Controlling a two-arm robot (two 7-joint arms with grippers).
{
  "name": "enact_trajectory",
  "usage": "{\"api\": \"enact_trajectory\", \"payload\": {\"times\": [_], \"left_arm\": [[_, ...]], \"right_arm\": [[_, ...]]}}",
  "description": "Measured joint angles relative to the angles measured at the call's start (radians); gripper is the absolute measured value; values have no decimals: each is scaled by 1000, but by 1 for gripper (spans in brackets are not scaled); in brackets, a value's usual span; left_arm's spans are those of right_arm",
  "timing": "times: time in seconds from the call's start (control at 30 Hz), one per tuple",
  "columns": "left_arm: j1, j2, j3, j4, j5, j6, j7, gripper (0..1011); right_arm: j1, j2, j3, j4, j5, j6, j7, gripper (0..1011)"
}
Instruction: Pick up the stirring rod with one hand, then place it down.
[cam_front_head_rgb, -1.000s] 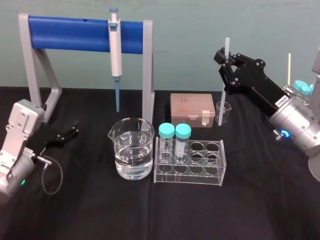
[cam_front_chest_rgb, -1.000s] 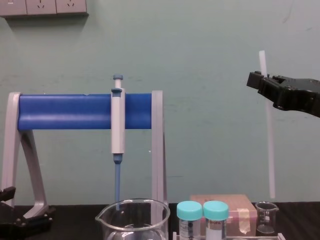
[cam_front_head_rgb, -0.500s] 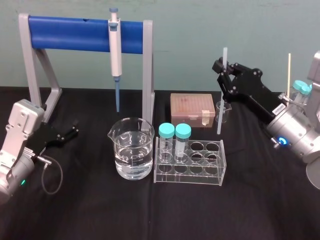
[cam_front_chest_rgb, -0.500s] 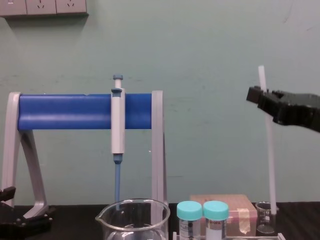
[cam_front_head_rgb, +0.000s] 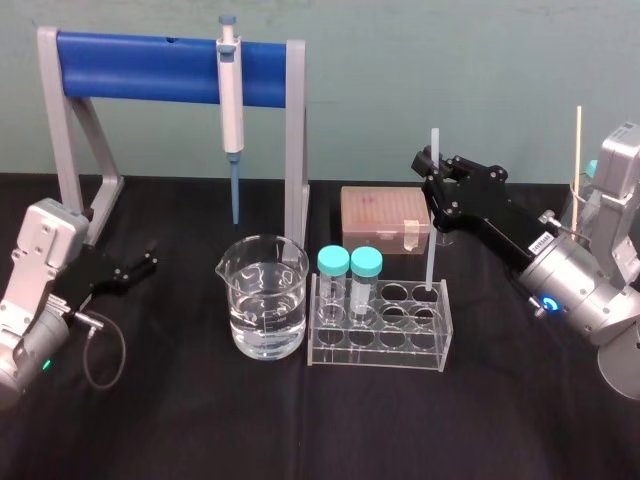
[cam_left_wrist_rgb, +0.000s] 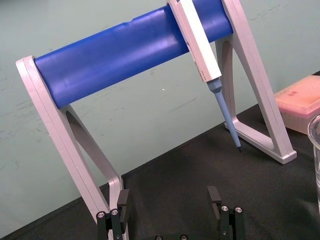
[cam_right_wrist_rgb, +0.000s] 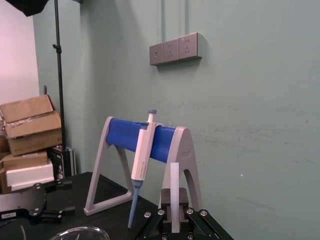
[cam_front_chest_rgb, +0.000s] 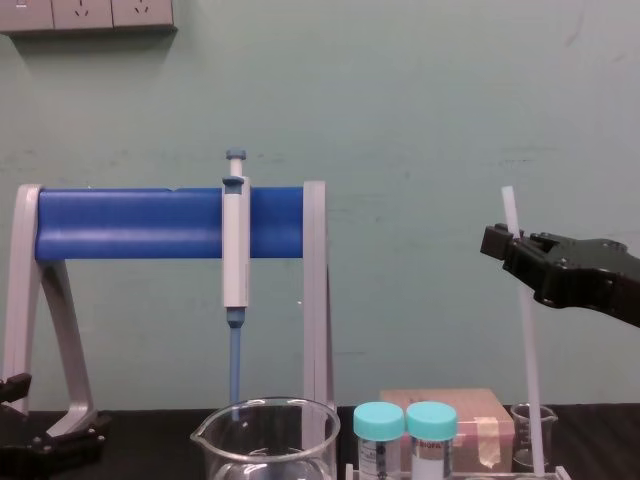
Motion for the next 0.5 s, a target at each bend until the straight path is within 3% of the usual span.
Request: {"api": "enact_trajectory", "payload": {"times": [0.5], "left_arm": [[0,0,0,0,0,0,0,1001]], "right_arm": [[15,-10,-9,38,-29,-9,2,80]]}}
